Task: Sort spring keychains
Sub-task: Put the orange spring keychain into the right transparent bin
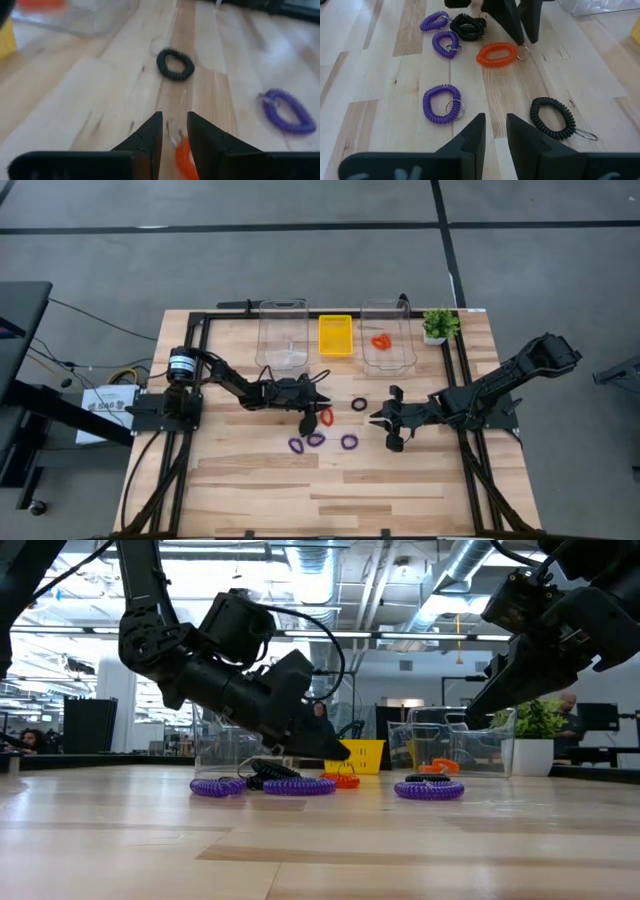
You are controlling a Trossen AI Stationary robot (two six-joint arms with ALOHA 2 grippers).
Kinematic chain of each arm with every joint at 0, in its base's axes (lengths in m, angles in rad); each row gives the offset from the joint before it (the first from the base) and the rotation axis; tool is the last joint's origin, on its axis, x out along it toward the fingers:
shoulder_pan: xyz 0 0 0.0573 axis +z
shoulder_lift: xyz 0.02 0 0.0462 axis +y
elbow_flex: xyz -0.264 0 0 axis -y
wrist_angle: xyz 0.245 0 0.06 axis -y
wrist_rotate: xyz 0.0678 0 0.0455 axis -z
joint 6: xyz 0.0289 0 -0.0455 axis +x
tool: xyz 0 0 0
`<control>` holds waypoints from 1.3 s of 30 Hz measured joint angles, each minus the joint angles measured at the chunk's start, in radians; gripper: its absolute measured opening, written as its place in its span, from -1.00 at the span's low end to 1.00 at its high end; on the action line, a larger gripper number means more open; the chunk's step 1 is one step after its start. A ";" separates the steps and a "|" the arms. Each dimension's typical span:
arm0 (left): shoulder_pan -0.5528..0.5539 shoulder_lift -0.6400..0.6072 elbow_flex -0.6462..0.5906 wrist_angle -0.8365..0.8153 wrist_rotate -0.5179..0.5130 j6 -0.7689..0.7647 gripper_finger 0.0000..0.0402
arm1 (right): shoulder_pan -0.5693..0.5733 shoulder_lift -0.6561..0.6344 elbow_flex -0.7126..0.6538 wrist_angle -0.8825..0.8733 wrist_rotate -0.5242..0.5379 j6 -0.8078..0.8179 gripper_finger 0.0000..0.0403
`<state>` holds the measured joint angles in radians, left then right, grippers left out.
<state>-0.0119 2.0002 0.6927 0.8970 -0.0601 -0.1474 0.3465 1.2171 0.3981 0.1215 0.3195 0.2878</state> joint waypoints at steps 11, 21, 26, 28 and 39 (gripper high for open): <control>0.007 0.097 0.068 0.006 0.018 -0.001 -0.57 | 0.000 0.000 0.001 0.006 -0.003 0.000 -0.65; 0.008 0.081 0.065 -0.011 0.015 0.000 -0.57 | 0.000 0.000 0.001 -0.001 -0.003 0.000 -0.65; 0.008 0.081 0.065 -0.011 0.016 0.000 -0.62 | 0.000 0.000 0.001 -0.001 -0.004 0.000 -0.65; 0.008 0.081 0.065 -0.011 0.016 0.000 -0.68 | 0.000 0.000 0.001 -0.001 -0.003 0.000 -0.65; 0.007 0.081 0.065 -0.006 0.016 0.000 -0.96 | 0.000 0.000 0.001 -0.001 -0.004 0.001 -0.65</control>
<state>-0.0046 2.0811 0.7572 0.8909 -0.0444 -0.1474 0.3466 1.2171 0.3988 0.1204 0.3160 0.2886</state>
